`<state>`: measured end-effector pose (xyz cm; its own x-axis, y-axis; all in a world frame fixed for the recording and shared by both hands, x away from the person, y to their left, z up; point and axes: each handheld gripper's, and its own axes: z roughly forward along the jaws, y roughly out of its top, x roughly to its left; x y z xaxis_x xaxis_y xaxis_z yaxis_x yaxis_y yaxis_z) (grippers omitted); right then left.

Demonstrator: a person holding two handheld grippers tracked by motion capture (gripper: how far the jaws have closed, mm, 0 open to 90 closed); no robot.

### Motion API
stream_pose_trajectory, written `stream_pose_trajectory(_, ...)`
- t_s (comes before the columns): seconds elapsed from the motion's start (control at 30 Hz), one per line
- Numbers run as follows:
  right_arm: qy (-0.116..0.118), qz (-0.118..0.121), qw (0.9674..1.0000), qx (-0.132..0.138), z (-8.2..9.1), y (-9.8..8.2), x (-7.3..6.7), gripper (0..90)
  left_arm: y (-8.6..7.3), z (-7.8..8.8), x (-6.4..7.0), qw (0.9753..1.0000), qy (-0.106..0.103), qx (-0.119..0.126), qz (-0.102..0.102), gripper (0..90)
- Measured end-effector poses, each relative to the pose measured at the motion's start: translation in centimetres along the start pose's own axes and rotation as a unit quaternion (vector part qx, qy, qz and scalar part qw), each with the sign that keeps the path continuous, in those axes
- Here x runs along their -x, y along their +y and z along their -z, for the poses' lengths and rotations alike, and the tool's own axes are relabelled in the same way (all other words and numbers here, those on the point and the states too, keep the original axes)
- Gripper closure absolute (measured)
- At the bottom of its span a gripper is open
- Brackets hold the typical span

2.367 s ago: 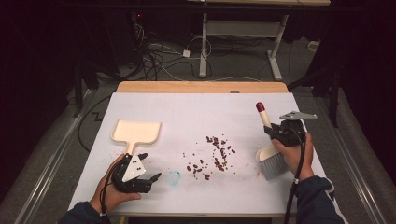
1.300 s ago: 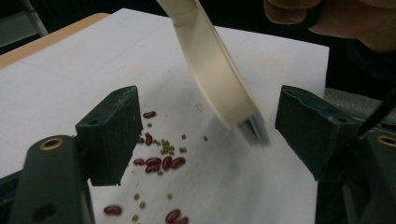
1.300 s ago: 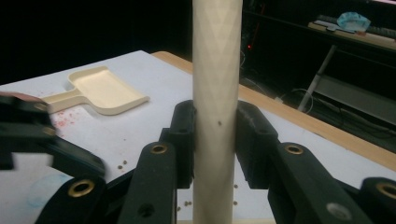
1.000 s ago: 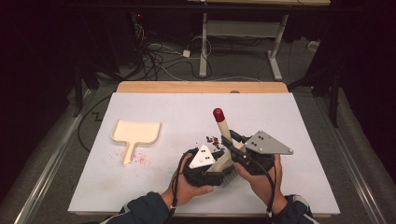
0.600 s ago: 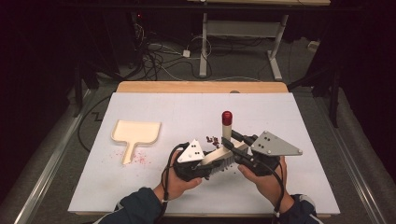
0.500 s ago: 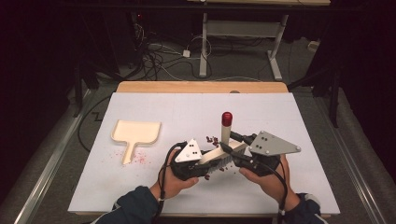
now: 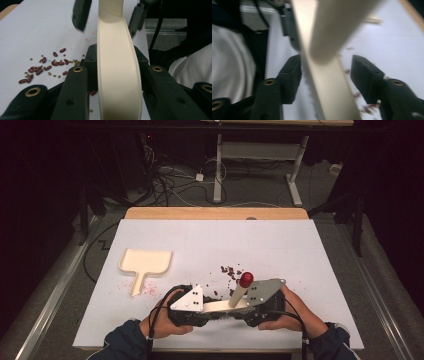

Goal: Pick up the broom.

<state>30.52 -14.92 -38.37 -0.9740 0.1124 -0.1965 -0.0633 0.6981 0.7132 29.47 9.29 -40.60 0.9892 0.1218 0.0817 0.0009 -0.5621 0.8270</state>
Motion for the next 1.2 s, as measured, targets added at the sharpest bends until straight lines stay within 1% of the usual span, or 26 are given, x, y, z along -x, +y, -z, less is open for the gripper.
stream_pose_trajectory(0.03,0.017,-0.003,0.9997,0.016,-0.4,-0.4,-0.1,56.6,-0.1,0.0,-0.1,1.0,-0.003,0.001,0.002,65.2)
stream_pose_trajectory(0.1,0.034,-0.01,0.9991,0.023,-0.4,-0.6,0.1,62.5,-0.2,0.1,-0.3,0.9999,-0.012,0.007,0.006,63.2)
stream_pose_trajectory(0.23,0.036,-0.002,0.9989,0.03,-0.3,-0.6,-0.1,67.1,-0.1,0.2,-0.4,0.9999,0.0,0.011,0.004,56.6)
stream_pose_trajectory(0.27,0.036,-0.002,0.9989,0.03,-0.3,-0.6,-0.1,67.1,-0.1,0.3,-0.4,0.9999,0.007,0.012,0.004,56.6)
stream_pose_trajectory(0.3,0.026,-0.01,0.9991,0.032,-0.3,-0.7,0.1,67.3,-0.2,0.5,-0.6,0.9995,0.031,0.009,0.006,52.8)
stream_pose_trajectory(0.33,0.026,-0.01,0.9991,0.032,-0.3,-0.7,0.1,67.3,-0.2,0.5,-0.6,0.9995,0.031,0.009,0.006,48.7)
stream_pose_trajectory(0.37,0.016,-0.015,0.9993,0.031,-0.3,-0.8,0.3,67.3,-0.3,0.7,-0.7,0.999,0.043,0.009,0.008,42.8)
stream_pose_trajectory(0.4,0.016,-0.015,0.9993,0.031,-0.3,-0.8,0.3,67.3,-0.4,0.9,-0.8,0.9984,0.054,0.01,0.014,41.2)
stream_pose_trajectory(0.47,0.0,-0.022,0.9992,0.033,-0.1,-0.9,0.6,67.3,-0.7,1.4,-0.9,0.9963,0.084,0.006,0.014,39.1)
stream_pose_trajectory(0.5,-0.012,-0.033,0.9987,0.038,0.2,-0.9,1.0,67.3,-0.9,1.7,-0.9,0.995,0.098,0.006,0.019,30.1)
stream_pose_trajectory(0.53,-0.012,-0.033,0.9987,0.038,0.2,-0.9,1.0,67.3,-1.2,2.1,-0.9,0.9929,0.117,0.006,0.022,30.1)
stream_pose_trajectory(0.6,-0.035,-0.05,0.9972,0.042,0.5,-1.1,1.7,67.3,-1.9,2.8,-0.8,0.988,0.153,0.001,0.024,24.9)
stream_pose_trajectory(0.63,-0.035,-0.05,0.9972,0.042,0.5,-1.1,1.7,67.3,-2.3,3.2,-0.8,0.9852,0.169,-0.002,0.027,24.9)
stream_pose_trajectory(0.7,-0.061,-0.07,0.9949,0.038,0.7,-1.6,2.3,67.3,-3.1,4.0,-0.7,0.9767,0.213,-0.017,0.025,23.1)
stream_pose_trajectory(0.77,-0.08,-0.081,0.9929,0.036,1.1,-1.9,2.9,67.3,-4.0,4.8,-0.7,0.9692,0.243,-0.026,0.028,22.4)
stream_pose_trajectory(0.8,-0.08,-0.081,0.9929,0.036,1.1,-1.9,2.9,67.3,-4.5,5.3,-0.9,0.9675,0.249,-0.024,0.037,22.4)
stream_pose_trajectory(0.83,-0.091,-0.085,0.9916,0.035,1.3,-1.9,3.1,67.3,-5.0,5.8,-1.0,0.9656,0.255,-0.023,0.046,22.4)
stream_pose_trajectory(0.9,-0.112,-0.093,0.9887,0.035,1.6,-2.1,3.6,67.3,-6.1,6.6,-1.1,0.9601,0.273,-0.027,0.056,21.6)
stream_pose_trajectory(0.93,-0.121,-0.101,0.9868,0.036,1.8,-2.2,3.8,67.3,-6.6,7.1,-1.1,0.9586,0.277,-0.025,0.063,21.6)
stream_pose_trajectory(0.97,-0.139,-0.109,0.9836,0.038,2.2,-2.4,4.1,67.3,-7.2,7.5,-1.1,0.9563,0.283,-0.024,0.07,21.4)
stream_pose_trajectory(1.0,-0.139,-0.109,0.9836,0.038,2.2,-2.4,4.1,67.3,-7.7,7.8,-1.1,0.9534,0.291,-0.026,0.074,21.4)
stream_pose_trajectory(1.03,-0.147,-0.114,0.9817,0.04,2.4,-2.5,4.3,67.3,-8.3,8.2,-1.2,0.9516,0.294,-0.026,0.084,21.5)
stream_pose_trajectory(1.07,-0.158,-0.117,0.9797,0.038,2.7,-2.7,4.5,67.3,-8.8,8.5,-1.3,0.9513,0.291,-0.022,0.099,21.4)
stream_pose_trajectory(1.1,-0.158,-0.117,0.9797,0.038,2.7,-2.7,4.5,67.3,-9.3,8.7,-1.3,0.9496,0.294,-0.021,0.108,21.4)
stream_pose_trajectory(1.13,-0.168,-0.119,0.978,0.035,2.8,-2.8,4.6,67.3,-9.7,8.9,-1.2,0.9469,0.301,-0.025,0.111,21.4)
stream_pose_trajectory(1.2,-0.184,-0.126,0.9744,0.034,3.1,-3.0,5.0,67.3,-10.6,9.2,-1.1,0.9448,0.304,-0.036,0.117,21.2)
